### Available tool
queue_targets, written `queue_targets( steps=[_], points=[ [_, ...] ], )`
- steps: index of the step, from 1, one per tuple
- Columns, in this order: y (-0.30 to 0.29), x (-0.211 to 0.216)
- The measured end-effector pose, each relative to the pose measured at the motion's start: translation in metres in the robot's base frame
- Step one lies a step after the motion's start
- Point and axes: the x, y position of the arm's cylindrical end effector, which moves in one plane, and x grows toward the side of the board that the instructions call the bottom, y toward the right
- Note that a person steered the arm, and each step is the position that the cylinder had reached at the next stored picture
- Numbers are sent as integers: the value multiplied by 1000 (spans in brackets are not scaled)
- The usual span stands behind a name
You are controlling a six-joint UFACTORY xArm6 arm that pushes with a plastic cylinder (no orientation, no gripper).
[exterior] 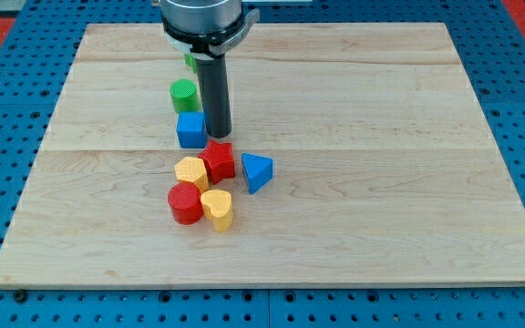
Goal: Push the group of blocks to the left side of the board
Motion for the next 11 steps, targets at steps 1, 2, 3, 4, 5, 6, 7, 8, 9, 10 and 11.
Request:
queue_targets(
  steps=[1, 2, 3, 4, 5, 6, 7, 8, 9, 10, 11],
  points=[
    [-2, 0],
    [-5, 0],
    [-13, 0],
    [12, 1],
    [82, 15],
    [100, 53],
    [94, 51],
    [98, 87],
    [78, 115],
    [41, 113],
    [41, 90]
  ],
)
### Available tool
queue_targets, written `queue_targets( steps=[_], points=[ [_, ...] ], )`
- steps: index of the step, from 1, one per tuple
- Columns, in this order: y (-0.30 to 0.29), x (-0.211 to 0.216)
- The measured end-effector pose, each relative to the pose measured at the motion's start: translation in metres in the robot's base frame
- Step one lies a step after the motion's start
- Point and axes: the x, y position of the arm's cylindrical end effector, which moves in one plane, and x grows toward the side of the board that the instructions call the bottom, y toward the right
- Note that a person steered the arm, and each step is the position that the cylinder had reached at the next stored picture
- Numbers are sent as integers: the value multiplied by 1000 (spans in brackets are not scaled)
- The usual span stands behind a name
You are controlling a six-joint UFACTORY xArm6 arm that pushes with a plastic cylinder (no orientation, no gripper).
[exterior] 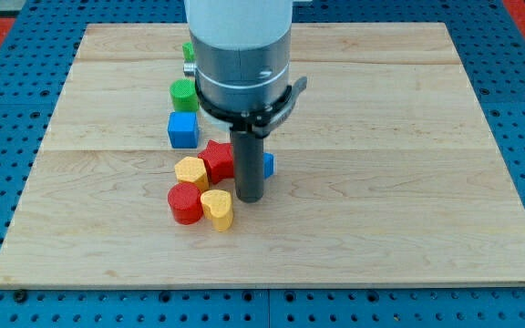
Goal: Push the group of blocks to the left side of the board
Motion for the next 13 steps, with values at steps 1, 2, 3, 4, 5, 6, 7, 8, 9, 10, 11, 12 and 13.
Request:
queue_targets(
  steps=[1, 2, 3, 4, 5, 6, 7, 8, 9, 10, 11, 12, 13],
  points=[
    [1, -18],
    [1, -47],
    [2, -77],
    [26, -84],
    [30, -60],
    [-11, -44],
    [-43, -33],
    [-67, -35],
    [-52, -35],
    [-26, -27],
    [-30, 10],
    [-55, 43],
    [-91, 43]
  ],
)
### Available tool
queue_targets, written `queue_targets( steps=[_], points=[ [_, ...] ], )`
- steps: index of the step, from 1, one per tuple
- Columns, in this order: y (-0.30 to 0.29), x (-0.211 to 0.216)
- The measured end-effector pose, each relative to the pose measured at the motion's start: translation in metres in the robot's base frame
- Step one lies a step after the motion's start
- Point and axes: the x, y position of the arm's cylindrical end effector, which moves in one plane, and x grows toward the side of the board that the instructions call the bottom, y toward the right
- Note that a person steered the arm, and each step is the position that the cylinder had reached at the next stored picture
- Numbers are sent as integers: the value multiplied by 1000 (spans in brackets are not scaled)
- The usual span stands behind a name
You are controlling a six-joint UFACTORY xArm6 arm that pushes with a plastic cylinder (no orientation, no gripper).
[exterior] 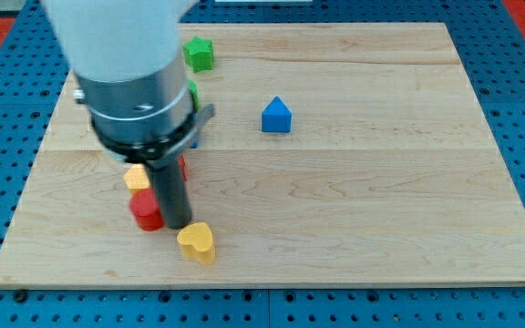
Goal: Push the group of blocks to the left side of the board
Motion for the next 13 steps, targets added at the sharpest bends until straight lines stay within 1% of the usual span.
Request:
queue_targets(
  steps=[1, 2, 3, 4, 5, 6, 8, 9, 10, 11, 12, 13],
  points=[
    [-1, 0],
    [13, -1],
    [-17, -5],
    [-7, -55],
    [-15, -71],
    [6, -71],
    [68, -92],
    [63, -110],
    [45, -135],
    [15, -147],
    [9, -161],
    [53, -163]
  ],
)
